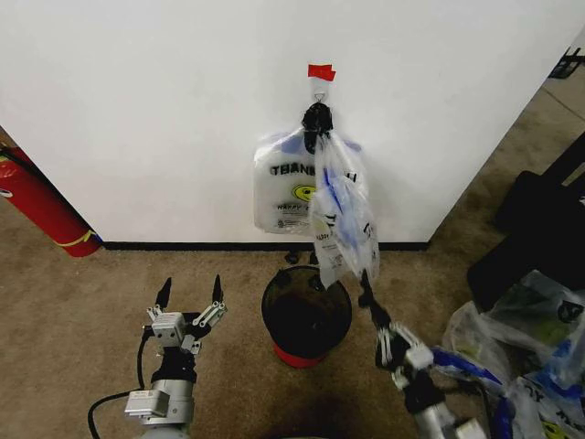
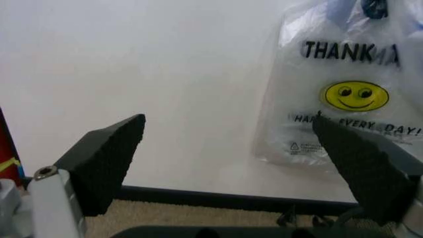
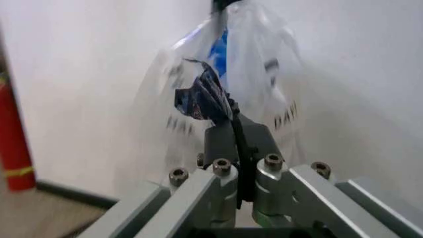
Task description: Pick up the garbage bag from the wall and place it over the trash bin.
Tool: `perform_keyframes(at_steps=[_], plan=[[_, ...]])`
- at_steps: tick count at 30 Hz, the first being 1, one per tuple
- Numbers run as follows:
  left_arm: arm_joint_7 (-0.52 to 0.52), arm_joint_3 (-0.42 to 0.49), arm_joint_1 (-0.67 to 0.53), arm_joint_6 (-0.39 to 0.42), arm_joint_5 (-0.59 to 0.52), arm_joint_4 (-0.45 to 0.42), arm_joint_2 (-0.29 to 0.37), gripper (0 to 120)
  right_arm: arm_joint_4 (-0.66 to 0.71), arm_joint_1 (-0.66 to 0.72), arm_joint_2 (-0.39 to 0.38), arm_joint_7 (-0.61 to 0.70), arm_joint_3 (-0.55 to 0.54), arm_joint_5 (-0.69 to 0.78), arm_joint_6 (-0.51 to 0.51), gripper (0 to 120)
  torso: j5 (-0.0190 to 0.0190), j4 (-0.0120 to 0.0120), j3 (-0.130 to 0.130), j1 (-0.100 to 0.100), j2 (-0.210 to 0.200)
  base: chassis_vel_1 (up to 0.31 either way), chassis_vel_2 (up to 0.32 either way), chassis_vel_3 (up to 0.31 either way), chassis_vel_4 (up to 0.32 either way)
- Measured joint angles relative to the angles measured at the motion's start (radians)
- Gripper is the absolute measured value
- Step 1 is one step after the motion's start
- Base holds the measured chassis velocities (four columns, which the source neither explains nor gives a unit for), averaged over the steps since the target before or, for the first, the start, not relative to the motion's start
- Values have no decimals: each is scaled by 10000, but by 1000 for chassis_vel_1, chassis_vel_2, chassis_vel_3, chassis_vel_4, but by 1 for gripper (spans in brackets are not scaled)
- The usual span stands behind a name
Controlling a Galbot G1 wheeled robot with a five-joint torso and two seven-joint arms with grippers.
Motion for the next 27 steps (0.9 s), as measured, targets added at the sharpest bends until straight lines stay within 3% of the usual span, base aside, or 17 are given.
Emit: perform_keyframes(at_steps=[7,13,15,16,17,18,20,23,27], plan=[[-12,51,-72,110,-188,-119,141,99,-281,1542,-299,509,-283,914,-1564,0,0,-2,0,0,0,0,0,0,0],[-30,216,-210,395,-625,-436,388,99,-761,2221,-428,805,-494,1218,-2003,0,0,-1,1,0,0,0,0,0,0],[-31,332,-363,685,-1168,-812,673,99,-909,2461,-446,850,-545,1304,-2092,0,3,-5,0,0,0,0,0,0,0],[-37,406,-536,985,-1808,-1084,943,99,-975,2535,-453,852,-551,1306,-2112,0,-3,8,1,0,-1,0,0,0,0],[-59,447,-906,1324,-2635,-1465,1443,99,-1010,2590,-459,884,-549,1307,-2142,0,-1,-3,-1,0,1,0,0,0,0],[-59,447,-906,1324,-2635,-1465,1443,99,-1010,2590,-459,884,-549,1307,-2142,0,-1,-3,-1,0,1,0,0,0,0],[-163,498,-1413,1787,-3666,-1735,2173,99,-1041,2567,-463,974,-473,1285,-2181,0,4,-5,0,1,0,0,0,0,0],[-188,616,-1779,1921,-3944,-1679,2635,99,-988,2329,-466,1052,-169,1166,-2219,0,3,-5,-1,1,0,0,0,0,0],[-162,879,-1768,1855,-3741,-1432,2505,99,-827,1911,-590,1052,224,602,-2126,0,-2,-4,-1,0,0,0,0,0,0]])
